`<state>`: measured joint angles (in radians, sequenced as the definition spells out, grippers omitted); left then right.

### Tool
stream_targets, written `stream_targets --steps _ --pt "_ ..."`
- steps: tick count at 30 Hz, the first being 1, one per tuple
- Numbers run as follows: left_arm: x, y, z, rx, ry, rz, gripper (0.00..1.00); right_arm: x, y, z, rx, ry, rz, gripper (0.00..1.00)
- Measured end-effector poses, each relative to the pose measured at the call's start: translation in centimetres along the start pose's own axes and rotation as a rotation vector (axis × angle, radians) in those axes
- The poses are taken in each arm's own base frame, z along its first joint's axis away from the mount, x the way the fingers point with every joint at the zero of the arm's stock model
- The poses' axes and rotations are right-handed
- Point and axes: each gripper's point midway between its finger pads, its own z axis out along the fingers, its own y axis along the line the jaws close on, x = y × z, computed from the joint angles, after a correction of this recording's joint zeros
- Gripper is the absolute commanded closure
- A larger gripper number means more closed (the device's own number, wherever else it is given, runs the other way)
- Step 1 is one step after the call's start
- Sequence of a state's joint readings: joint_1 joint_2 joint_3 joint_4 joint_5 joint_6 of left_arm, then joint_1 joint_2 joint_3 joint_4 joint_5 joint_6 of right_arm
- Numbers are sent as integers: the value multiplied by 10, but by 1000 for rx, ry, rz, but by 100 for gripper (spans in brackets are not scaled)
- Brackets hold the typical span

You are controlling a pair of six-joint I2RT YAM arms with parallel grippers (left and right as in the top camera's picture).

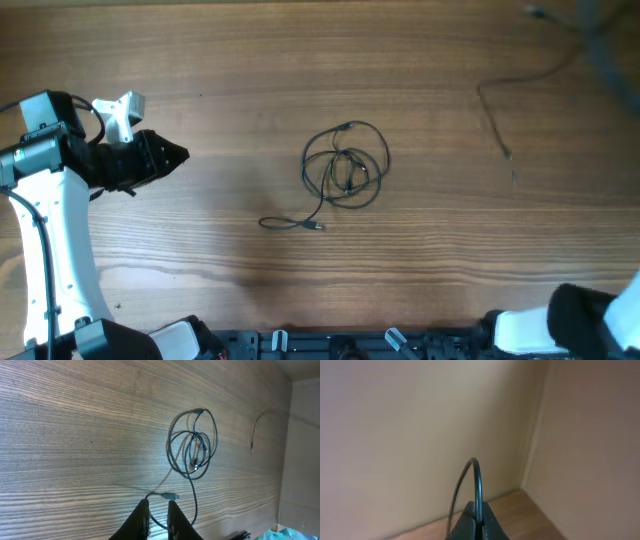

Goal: Untangle cables

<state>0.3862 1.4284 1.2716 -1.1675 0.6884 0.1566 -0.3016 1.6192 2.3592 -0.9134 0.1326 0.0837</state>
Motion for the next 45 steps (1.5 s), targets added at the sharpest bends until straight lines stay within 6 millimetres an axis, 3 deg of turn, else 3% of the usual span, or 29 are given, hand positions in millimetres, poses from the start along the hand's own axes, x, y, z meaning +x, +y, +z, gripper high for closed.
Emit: stream_targets --steps 3,7,11,12,13,19,27,31,34,36,39,42,45 --pt "0 0 0 0 0 0 85 14 -66 16 24 38 174 96" --pt "0 0 0 0 0 0 85 64 -132 34 83 161 398 96" --pt "0 0 0 0 0 0 85 152 -174 55 188 390 571 96" --pt "0 0 0 0 0 0 85 193 -189 62 244 498 626 96" --pt "0 0 0 0 0 0 85 220 -199 63 294 572 659 96" --pt "0 0 0 0 0 0 85 324 -235 53 579 866 845 96" --pt "0 0 0 0 0 0 85 388 -240 56 719 1026 973 96" --pt "0 0 0 0 1 -1 84 385 -232 78 608 989 1023 96" --pt "0 0 0 1 1 -1 84 359 -210 114 336 896 1079 95" --pt "1 0 0 0 3 -2 84 315 -186 147 23 759 1100 95" --pt "1 0 0 1 3 -2 84 239 -166 175 -339 521 1061 95" --pt "1 0 0 0 3 -2 84 176 -156 176 -561 358 995 95" --pt "0 0 0 0 1 -1 84 141 -159 167 -618 282 1010 95"
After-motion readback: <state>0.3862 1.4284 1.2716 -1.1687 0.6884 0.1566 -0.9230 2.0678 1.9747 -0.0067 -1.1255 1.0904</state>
